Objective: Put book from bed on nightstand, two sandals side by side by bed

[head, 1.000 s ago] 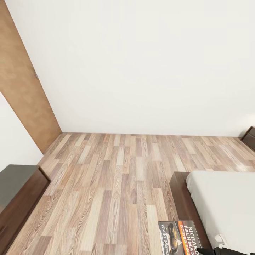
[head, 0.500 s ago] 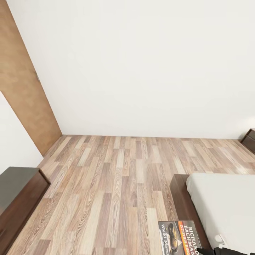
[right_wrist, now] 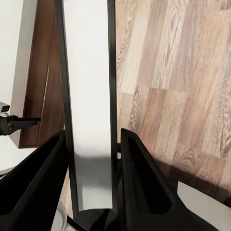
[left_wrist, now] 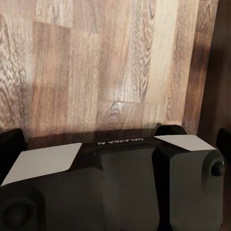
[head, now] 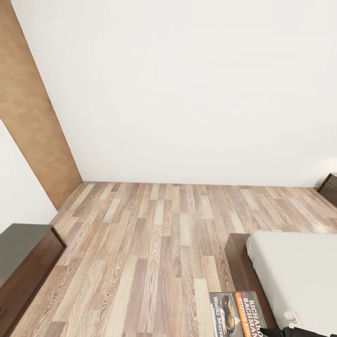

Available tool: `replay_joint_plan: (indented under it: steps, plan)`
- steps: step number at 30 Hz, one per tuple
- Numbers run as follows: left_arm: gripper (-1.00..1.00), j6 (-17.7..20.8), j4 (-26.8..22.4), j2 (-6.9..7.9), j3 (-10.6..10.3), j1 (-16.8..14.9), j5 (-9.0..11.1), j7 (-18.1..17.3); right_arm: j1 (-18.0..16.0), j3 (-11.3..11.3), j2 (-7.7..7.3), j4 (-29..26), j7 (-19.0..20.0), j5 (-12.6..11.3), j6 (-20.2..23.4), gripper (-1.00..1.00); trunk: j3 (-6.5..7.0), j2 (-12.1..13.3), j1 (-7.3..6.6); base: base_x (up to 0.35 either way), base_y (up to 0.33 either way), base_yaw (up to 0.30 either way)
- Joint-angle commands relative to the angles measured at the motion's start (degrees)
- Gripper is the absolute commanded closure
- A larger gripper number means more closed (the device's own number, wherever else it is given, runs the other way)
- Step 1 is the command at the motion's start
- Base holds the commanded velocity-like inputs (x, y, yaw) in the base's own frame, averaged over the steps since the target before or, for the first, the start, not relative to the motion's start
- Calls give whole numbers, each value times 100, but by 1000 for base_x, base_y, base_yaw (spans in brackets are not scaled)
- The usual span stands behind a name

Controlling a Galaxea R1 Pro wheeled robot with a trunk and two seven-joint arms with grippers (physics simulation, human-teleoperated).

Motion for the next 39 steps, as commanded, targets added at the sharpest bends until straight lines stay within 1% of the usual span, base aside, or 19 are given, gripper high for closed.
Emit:
replay_joint_plan:
  steps: [1,8,11,14,23,26,28,29,31,34,39]
  plan:
    - [-100,-16,8,-2,-8,-4,26,-21,-3,6,-2,1,17,-27,60,100,4,-4,0,0,0,0]
    - [-100,-3,3,-34,-14,-4,37,-39,-3,8,-2,1,16,-26,60,100,69,-4,0,0,0,0]
    - [-100,-9,1,-126,-6,-4,41,-33,-3,7,-2,2,16,-26,60,100,97,-4,0,0,0,0]
    - [-100,-11,0,-174,-1,-4,43,-31,-3,9,-2,1,16,-26,60,100,125,-4,0,0,0,0]
    - [-100,8,-43,-177,32,-4,56,-39,-3,6,-2,1,16,-26,60,100,209,-4,0,0,0,0]
    - [-100,28,-308,-154,35,-20,43,-54,-3,6,-2,1,16,-26,60,100,238,-4,0,0,0,0]
    - [-100,46,-703,-135,31,-26,28,-51,-3,6,-2,1,16,-26,60,100,256,-4,0,0,0,0]
    - [-100,49,-1010,-126,32,-28,23,-46,-3,6,-2,2,16,-26,60,100,266,-4,0,0,0,0]
    - [-100,53,-1217,-113,34,-29,18,-43,-3,6,-2,2,16,-26,60,100,284,-4,0,0,0,0]
    - [-100,40,-1376,-78,12,-29,10,-33,-3,6,-2,2,13,-26,60,100,312,-4,0,0,0,0]
    - [-100,18,-1386,-73,2,-20,8,-34,-3,13,3,23,8,-20,60,100,359,-4,0,0,0,0]
